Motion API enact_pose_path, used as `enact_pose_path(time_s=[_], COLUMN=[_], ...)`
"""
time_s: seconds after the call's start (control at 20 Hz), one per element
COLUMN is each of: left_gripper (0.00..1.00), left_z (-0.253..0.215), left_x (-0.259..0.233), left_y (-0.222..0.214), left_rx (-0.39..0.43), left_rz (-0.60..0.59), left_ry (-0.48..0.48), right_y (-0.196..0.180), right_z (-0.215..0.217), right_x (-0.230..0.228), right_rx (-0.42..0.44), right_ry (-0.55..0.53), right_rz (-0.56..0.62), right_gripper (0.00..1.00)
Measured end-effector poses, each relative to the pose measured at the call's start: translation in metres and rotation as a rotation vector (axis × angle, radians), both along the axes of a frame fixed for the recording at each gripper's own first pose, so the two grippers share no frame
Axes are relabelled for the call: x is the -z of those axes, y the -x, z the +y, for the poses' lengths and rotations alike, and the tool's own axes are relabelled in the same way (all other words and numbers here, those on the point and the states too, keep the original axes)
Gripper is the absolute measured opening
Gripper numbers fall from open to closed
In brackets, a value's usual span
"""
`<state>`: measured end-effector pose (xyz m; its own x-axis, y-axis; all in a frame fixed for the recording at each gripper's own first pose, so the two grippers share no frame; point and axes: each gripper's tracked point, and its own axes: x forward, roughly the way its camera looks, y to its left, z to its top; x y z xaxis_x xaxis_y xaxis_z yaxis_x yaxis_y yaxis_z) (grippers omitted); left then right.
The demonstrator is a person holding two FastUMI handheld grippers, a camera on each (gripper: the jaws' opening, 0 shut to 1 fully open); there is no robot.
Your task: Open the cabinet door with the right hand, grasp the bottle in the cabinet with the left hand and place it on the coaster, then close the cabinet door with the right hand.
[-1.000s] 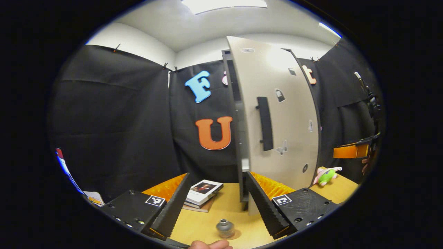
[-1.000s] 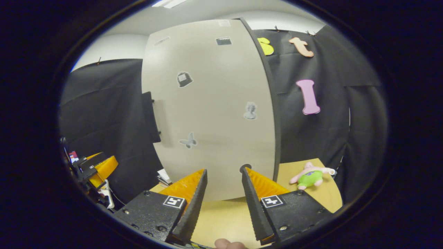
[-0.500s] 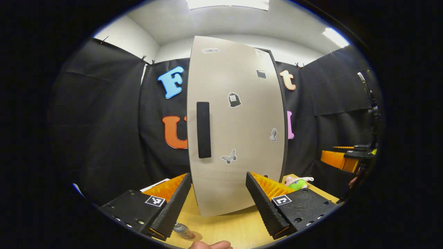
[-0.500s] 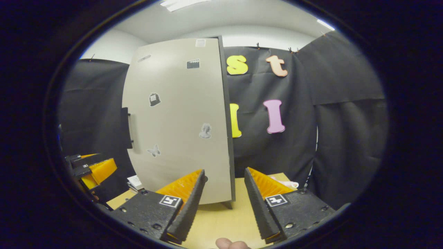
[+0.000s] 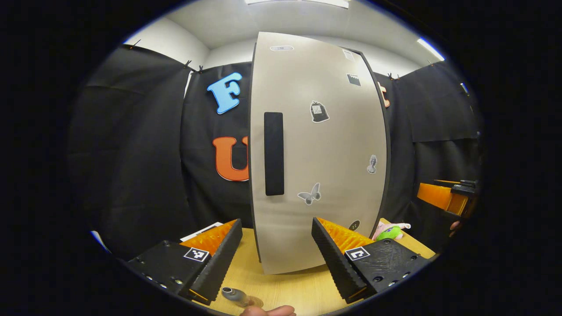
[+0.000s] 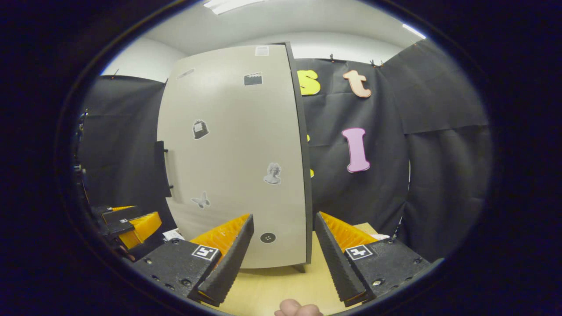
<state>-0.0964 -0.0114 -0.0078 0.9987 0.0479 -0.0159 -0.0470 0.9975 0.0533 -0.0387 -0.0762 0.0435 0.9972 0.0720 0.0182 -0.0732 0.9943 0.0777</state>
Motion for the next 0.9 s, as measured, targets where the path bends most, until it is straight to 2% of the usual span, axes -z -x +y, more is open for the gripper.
enact_pose_path(time_s=[0.1, 0.3, 0.55, 0.8, 0.9], left_gripper=[0.96, 0.96, 0.96, 0.96, 0.96], left_z=[0.007, 0.007, -0.005, -0.021, -0.022], left_x=[0.005, -0.009, -0.013, -0.013, -0.010], left_y=[-0.005, -0.010, -0.008, -0.008, -0.005], left_rx=[-0.007, 0.008, 0.049, 0.093, 0.087], left_rz=[0.003, -0.064, -0.090, -0.108, -0.095], left_ry=[-0.015, -0.040, -0.035, -0.047, -0.043], right_y=[-0.008, -0.014, -0.006, 0.007, 0.011], right_z=[-0.007, -0.004, -0.007, -0.008, 0.000], right_x=[0.005, 0.007, 0.005, -0.005, 0.001], right_rx=[0.030, 0.061, 0.140, 0.160, 0.131], right_ry=[-0.018, -0.026, 0.068, 0.129, 0.120], right_rz=[0.016, 0.012, -0.009, -0.073, -0.060], right_gripper=[0.90, 0.90, 0.90, 0.90, 0.89])
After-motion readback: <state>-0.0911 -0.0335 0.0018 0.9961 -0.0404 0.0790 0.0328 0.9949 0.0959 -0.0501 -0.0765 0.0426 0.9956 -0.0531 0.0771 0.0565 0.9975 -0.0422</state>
